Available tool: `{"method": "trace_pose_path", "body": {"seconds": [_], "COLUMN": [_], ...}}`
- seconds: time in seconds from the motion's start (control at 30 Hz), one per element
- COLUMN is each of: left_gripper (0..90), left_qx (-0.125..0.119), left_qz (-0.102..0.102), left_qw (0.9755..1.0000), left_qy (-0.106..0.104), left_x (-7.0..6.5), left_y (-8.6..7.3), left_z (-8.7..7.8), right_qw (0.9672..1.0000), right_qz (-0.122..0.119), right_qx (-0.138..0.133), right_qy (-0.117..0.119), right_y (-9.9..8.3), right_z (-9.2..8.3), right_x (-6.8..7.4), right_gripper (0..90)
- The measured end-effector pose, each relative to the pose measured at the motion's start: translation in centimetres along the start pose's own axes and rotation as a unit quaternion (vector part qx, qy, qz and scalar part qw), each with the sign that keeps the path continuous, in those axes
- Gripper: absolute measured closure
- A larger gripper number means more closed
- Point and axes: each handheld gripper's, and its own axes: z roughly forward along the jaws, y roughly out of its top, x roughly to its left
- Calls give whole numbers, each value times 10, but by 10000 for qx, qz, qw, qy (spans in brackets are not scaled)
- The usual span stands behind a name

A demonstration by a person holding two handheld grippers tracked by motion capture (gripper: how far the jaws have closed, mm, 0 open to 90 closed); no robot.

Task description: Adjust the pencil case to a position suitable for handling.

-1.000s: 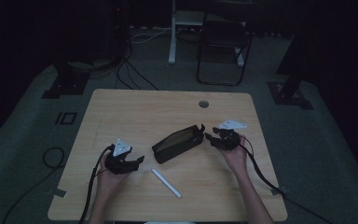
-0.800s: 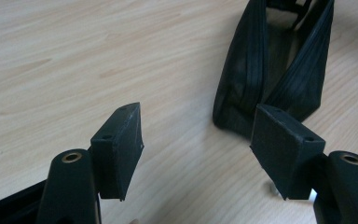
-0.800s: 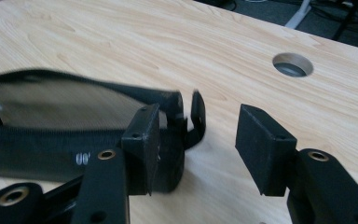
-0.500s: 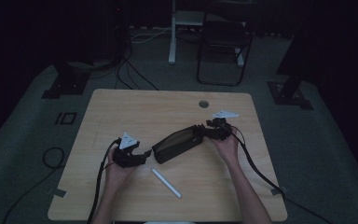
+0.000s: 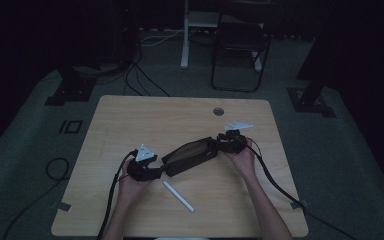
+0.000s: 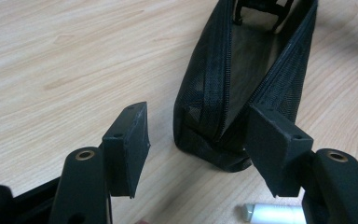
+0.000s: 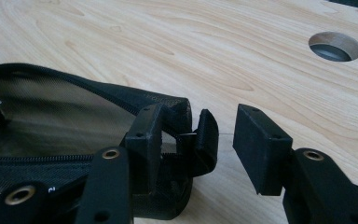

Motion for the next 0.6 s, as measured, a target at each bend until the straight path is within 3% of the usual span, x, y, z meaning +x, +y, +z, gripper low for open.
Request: {"method": "trace_pose_path", "body": {"seconds": [0.17,0.4,0.6], "left_gripper": [416,376,362], "left_qx": [28,-76,-214], "left_qz": [78,63,116], "left_qw": [9999,10000,9997], "left_qy": [-110,-16,50], "left_x": [-5,-5,-2], "left_y": [-3,-4,-6], "left_z": [-3,-7,-21], "right_qw": [10000,9999,9987], "right_qz": [-60,-34,-135], "right_qx": [17,-62,-443], "right_qy": [-7,-107,-189], "right_y": [-1,1,6], "right_z": [-2,-5,-26], "right_x": [2,1,7], "right_gripper": [507,433,367]}}
